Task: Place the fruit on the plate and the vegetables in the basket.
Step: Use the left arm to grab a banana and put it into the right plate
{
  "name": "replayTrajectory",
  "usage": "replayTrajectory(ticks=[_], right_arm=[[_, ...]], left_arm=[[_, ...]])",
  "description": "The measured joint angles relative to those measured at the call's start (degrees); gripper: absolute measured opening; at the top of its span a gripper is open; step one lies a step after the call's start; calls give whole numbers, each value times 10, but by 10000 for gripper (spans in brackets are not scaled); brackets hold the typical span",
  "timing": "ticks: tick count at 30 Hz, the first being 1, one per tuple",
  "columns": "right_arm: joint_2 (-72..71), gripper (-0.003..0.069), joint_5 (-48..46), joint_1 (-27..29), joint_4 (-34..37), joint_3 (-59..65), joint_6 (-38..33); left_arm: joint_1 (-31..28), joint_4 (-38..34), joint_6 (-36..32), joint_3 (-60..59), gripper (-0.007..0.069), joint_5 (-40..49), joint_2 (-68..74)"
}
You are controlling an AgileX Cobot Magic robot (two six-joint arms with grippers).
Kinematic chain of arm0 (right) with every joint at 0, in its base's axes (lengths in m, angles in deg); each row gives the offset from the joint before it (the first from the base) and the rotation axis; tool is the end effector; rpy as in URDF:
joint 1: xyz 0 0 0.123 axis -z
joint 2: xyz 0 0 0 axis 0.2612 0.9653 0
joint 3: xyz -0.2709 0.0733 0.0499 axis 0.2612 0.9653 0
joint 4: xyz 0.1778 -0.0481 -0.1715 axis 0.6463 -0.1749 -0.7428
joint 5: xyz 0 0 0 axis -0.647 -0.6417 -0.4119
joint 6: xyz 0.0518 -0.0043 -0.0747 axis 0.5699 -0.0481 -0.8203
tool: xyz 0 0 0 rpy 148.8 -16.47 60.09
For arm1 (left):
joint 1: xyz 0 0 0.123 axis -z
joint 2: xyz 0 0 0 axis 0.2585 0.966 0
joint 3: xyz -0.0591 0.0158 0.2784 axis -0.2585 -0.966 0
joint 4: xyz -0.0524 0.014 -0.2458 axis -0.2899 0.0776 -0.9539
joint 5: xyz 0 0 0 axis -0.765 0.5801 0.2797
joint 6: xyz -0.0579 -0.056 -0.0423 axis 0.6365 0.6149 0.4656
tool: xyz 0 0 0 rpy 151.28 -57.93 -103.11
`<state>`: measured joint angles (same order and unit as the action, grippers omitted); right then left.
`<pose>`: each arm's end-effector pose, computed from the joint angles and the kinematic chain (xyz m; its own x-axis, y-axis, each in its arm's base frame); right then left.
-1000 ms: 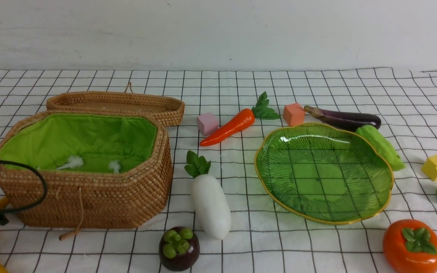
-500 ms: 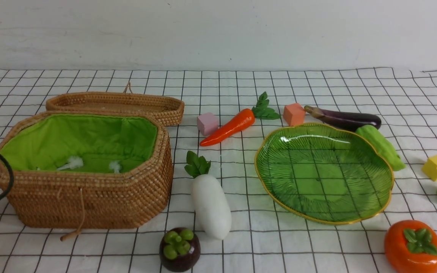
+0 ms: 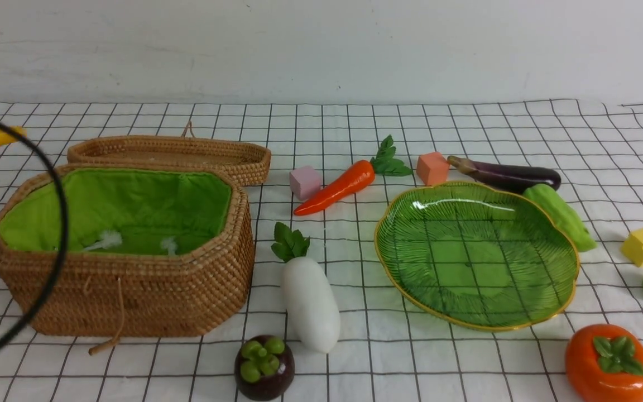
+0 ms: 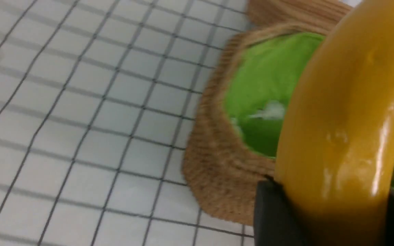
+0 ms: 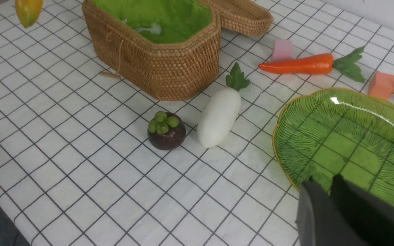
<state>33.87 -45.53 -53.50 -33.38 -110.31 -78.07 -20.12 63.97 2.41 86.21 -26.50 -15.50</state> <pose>0.0636 0.0580 0.4190 -0.3296 -0.3008 -0.8949 -0.6759 0.7370 0.0012 0.1935 0.0138 0.3213 -0.5449 -0.1356 -0.8275 -0.1047 0.9901 -0.0933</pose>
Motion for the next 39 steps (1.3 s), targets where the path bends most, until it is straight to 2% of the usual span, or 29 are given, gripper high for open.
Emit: replayTrajectory(ticks=[1,4,5,6,7,9,12,14,17,18,20,24,27,30,33,39], right_arm=[[0,88,0,0,-2,0,2],[0,88,-8,0,-31,-2,44],[0,88,-15,0,-40,-4,58],[0,88,-19,0,-42,-5,62],[0,88,-36,0,-59,-12,83],[0,88,-68,0,-84,-27,110],[-2,88,-106,0,-103,-40,134],[-4,88,-117,0,-105,-41,142],[-18,88,-153,0,-94,-40,160],[-19,88,-156,0,-94,-40,161],[-39,88,-168,0,-90,-40,175],[-75,88,-174,0,-90,-40,200],[-103,88,-174,0,-90,-36,217],[-115,88,-174,0,-87,-19,223],[-115,88,-174,0,-86,-8,227],[-115,88,-174,0,-79,-5,228]], left_arm=[[6,0,-13,4,317,10,0],[127,-6,-109,74,317,65,13],[161,-9,-129,93,316,71,23],[168,-10,-132,100,316,72,28],[210,-10,-151,122,316,76,46],[292,-5,-164,167,316,77,99],[377,20,-169,226,316,75,187],[407,34,-170,254,316,75,231],[466,67,-172,362,316,73,376],[466,68,-172,369,316,73,385],[475,63,-178,469,316,81,492],[475,36,-216,599,316,119,610],[475,-3,-255,754,316,190,731],[479,-25,-257,884,316,228,831],[484,-29,-258,948,316,233,878],[486,-28,-262,958,323,220,899]])
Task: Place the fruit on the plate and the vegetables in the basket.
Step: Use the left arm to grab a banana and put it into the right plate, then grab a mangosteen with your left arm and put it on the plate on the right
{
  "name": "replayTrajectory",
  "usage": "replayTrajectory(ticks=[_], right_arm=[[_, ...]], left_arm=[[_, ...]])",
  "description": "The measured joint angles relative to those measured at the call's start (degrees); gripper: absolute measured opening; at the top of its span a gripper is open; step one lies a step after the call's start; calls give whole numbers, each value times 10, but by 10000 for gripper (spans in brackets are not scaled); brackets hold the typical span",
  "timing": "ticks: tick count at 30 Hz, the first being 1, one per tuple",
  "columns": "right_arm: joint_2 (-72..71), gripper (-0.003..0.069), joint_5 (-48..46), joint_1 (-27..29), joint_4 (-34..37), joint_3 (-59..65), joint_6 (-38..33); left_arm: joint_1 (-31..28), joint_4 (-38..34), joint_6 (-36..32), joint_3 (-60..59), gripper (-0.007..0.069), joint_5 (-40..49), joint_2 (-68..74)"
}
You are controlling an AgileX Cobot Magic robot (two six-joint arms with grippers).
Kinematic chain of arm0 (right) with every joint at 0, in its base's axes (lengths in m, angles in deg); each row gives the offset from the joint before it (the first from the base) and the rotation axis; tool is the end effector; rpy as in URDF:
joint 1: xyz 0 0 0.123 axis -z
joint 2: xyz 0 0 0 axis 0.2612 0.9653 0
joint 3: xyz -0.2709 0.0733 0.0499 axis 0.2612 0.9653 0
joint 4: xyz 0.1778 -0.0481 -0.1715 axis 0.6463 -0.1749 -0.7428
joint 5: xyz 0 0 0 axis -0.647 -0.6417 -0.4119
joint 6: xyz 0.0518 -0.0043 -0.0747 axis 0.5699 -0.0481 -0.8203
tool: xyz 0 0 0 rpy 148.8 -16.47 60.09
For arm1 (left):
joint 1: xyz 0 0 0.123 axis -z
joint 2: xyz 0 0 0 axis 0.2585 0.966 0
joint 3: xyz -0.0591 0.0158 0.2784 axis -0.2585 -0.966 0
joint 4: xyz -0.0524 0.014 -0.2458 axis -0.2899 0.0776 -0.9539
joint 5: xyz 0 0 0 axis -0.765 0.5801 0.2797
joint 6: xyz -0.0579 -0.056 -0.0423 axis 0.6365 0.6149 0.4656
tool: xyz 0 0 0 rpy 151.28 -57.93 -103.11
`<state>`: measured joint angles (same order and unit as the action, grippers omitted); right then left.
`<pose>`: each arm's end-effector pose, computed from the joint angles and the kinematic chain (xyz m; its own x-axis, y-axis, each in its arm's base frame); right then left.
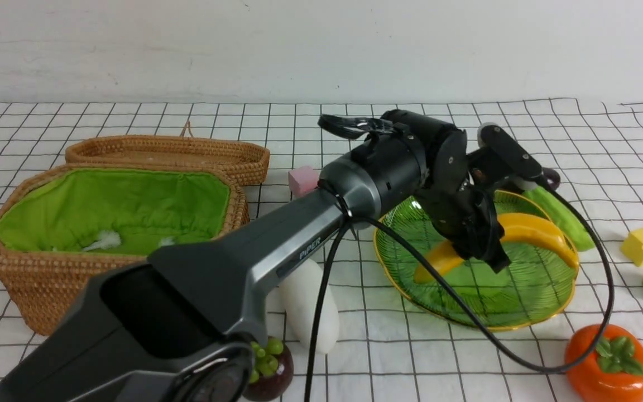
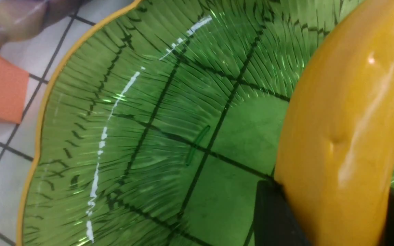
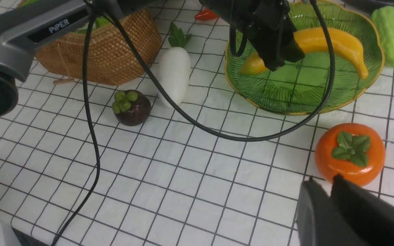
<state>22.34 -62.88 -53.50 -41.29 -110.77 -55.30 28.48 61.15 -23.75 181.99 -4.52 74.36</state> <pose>0.0132 0.0040 0.4070 -0.5701 -0.0716 -0.8184 -0.4326 0.8731 0.2249 0.4008 -0.3926 0.2108 -0.2607 0.7275 -0.6347 0.8791 0.4506 0.1555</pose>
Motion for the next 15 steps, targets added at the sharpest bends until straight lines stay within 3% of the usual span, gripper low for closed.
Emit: replayTrajectory(ticks=[2,5,8,10,12,13,14,15], right_arm=[[0,88,0,0,0,0,0],[0,88,0,0,0,2,0],[0,88,1,0,-1,2,-1],[0,88,4,0,0,2,-7],[0,88,15,0,0,2,-14],[0,88,20,0,0,2,-14],[0,88,21,0,0,3,-14],[0,88,27,0,0,3,-19]], left_arm=[[0,5,4,0,407,-3,-4],[0,6,42,0,601,30,-24],[0,8,81,-12,655,80,-68],[0,9,96,-32,647,105,-110],[0,16,113,-70,584,151,-187],[0,25,119,-97,507,177,-227],[0,26,120,-101,507,181,-234],[0,40,131,-134,372,203,-284]])
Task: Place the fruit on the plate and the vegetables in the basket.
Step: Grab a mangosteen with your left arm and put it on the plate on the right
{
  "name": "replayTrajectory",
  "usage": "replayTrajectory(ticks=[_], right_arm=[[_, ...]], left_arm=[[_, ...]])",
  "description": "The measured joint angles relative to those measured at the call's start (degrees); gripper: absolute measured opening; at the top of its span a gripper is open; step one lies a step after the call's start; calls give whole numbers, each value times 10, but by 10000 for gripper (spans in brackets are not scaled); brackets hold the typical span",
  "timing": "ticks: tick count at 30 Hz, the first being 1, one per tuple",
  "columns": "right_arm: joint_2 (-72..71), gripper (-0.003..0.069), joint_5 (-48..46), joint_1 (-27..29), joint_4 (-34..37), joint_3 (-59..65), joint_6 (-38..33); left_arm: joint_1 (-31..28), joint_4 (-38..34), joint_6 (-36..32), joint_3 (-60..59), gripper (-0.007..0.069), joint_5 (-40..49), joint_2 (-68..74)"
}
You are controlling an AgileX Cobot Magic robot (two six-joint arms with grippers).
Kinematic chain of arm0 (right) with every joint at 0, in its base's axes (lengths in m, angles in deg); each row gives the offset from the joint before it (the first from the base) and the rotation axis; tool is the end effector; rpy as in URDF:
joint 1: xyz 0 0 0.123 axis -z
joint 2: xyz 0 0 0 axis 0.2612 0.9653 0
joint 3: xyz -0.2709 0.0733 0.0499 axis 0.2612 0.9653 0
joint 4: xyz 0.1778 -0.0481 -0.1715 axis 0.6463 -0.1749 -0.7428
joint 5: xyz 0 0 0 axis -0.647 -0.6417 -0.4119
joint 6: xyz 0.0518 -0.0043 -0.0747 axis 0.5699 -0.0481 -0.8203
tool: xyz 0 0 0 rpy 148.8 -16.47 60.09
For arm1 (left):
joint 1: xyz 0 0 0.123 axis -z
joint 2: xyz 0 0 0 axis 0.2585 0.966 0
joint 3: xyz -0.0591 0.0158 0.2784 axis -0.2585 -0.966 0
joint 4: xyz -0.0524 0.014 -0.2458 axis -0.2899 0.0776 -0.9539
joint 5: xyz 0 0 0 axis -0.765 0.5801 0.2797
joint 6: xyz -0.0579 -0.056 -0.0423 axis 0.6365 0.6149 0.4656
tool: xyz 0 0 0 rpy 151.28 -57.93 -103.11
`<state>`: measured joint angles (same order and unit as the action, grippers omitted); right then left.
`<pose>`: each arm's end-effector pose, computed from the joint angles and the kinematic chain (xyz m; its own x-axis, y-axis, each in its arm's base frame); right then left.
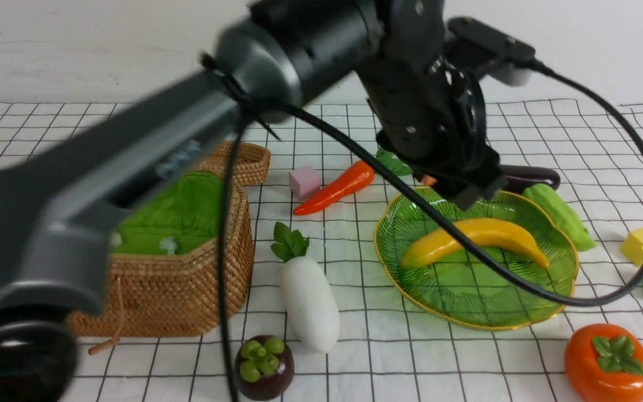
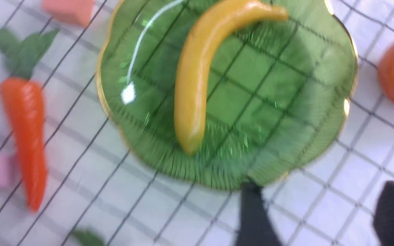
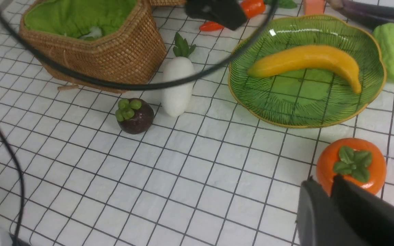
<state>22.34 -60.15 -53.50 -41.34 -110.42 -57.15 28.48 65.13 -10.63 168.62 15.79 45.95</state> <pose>0.0156 0.0059 0.4092 -0.5273 -0.0808 -0.8458 -0.4590 0.8648 0.2035 0.3198 -0.3106 0.3731 -0.4470 0.6879 -0.5718 0.8123 0.5799 0.0626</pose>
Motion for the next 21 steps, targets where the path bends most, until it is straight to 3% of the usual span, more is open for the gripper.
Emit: replayTrajectory(ticks=[1,2,4,6,11,15,21], right_arm=[[0,88,3,0,0,1,-4],[0,88,4,0,0,2,-6],[0,88,13,0,0,12,-10],[0,88,25,0,1,26,-10],[0,88,43,0,14,60,-11],[0,88,62,0,26,71,-11],[1,88,96,0,40,72,-11]], left_arm=[[0,9,9,-23,284,5,-30],[0,13,11,-33,267,5,-41],[0,26,36,-90,79,9,-91],[0,36,60,-164,-10,9,-135],[0,36,98,-393,-11,8,-221],[0,36,107,-540,83,-16,-242],[0,53,109,-609,419,-132,-242]])
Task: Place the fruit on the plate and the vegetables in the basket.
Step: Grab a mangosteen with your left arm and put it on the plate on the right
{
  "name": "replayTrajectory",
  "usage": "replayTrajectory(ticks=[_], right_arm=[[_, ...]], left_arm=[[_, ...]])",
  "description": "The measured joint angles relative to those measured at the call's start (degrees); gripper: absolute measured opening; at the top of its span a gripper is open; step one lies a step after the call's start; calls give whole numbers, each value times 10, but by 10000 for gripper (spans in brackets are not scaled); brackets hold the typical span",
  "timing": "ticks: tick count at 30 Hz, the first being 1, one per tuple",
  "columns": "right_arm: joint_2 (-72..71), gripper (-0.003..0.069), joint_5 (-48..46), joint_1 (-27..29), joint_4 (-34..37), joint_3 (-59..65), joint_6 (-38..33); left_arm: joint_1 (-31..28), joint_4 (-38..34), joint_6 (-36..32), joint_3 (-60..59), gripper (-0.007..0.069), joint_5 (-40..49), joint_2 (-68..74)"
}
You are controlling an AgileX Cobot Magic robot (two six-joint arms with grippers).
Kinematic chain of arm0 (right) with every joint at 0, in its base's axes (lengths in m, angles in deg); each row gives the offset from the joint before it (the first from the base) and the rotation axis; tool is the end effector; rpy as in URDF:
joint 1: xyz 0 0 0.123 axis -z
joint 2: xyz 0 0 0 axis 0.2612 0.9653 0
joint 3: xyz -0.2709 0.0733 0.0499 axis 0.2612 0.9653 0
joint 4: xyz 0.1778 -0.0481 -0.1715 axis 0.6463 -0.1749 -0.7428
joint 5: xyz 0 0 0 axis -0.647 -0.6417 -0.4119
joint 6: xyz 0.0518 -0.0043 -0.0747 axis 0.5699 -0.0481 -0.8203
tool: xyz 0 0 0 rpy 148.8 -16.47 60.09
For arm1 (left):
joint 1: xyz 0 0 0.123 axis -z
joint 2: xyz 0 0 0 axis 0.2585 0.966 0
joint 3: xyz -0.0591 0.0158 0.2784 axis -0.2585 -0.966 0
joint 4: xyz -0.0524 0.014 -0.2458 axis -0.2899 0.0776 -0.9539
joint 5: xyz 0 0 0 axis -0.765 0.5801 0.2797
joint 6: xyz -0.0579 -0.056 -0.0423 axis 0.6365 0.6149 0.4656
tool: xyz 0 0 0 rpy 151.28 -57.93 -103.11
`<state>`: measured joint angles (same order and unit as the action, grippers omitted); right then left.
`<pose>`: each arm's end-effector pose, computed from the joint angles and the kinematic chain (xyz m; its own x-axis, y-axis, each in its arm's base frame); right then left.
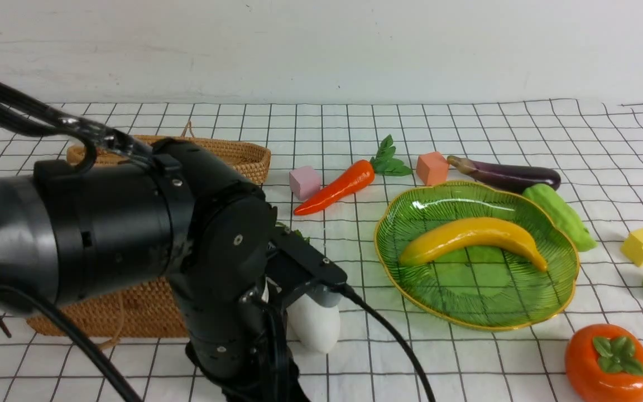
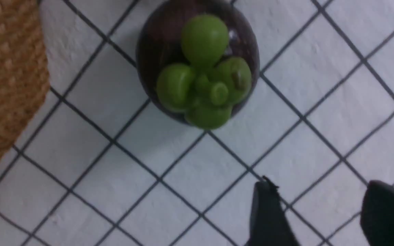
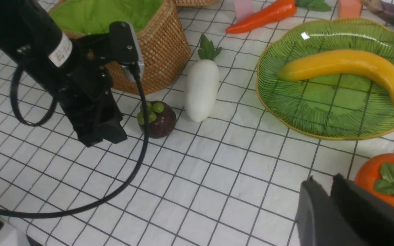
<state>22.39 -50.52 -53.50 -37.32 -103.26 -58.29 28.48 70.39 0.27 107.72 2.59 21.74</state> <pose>0.0300 0.0249 0.3890 -0.5147 -0.0627 -0.8551 -0.5072 0.8264 0.2446 0.2233 -0.2087 0.2438 -0.6834 0.7028 -0.1975 0.7121 0.7013 0.0318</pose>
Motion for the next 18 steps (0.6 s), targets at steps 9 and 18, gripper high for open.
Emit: replayTrajectory(ticks=[9,18], right_arm=[[1,88,12,0,9,0,-1],[1,92,16,0,11,0,-1]], left_arm=[[0,65,0,0,652,-117,15],[0,115,0,0,626,-121,103]])
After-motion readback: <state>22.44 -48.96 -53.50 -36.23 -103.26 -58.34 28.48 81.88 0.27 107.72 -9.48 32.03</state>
